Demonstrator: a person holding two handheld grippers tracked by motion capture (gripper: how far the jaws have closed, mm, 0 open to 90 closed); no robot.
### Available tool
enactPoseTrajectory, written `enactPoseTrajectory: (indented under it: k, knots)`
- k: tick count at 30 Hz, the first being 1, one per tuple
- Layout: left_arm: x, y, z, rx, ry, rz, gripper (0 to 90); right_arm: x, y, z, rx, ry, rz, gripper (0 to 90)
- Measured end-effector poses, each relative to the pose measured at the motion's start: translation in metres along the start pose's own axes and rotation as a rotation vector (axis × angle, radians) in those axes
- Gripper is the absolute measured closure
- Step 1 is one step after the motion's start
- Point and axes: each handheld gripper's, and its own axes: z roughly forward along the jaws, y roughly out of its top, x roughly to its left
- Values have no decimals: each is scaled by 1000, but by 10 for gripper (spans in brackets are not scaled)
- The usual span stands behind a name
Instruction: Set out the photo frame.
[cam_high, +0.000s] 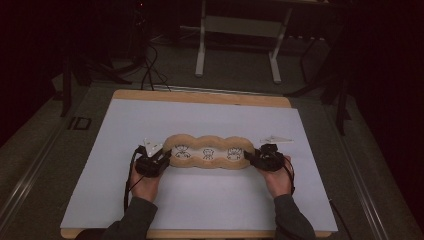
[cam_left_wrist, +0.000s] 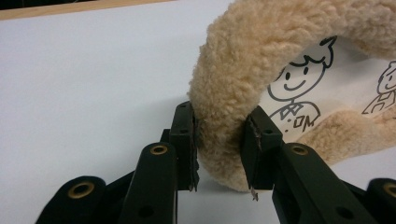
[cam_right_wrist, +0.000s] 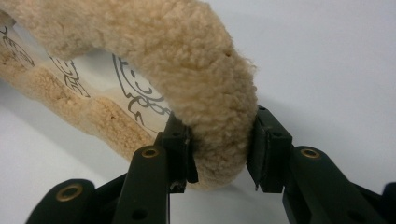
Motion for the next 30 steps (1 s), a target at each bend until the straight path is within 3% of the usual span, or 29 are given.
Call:
enactPoseTrajectory:
  k: [18,22,27,30]
  knots:
    - [6,1,1,13,-47,-12,684,0,0,-1,3,7,9,626]
    - [4,1,0,22,-37,8,670,0,0,-1,5,8,10,623]
    - [2,1,-1,40,-42,26,592,1,1,-1,11,1,11,597]
    - [3,1,-3,49,-37,31,550,2,1,-1,15,-19,10,536]
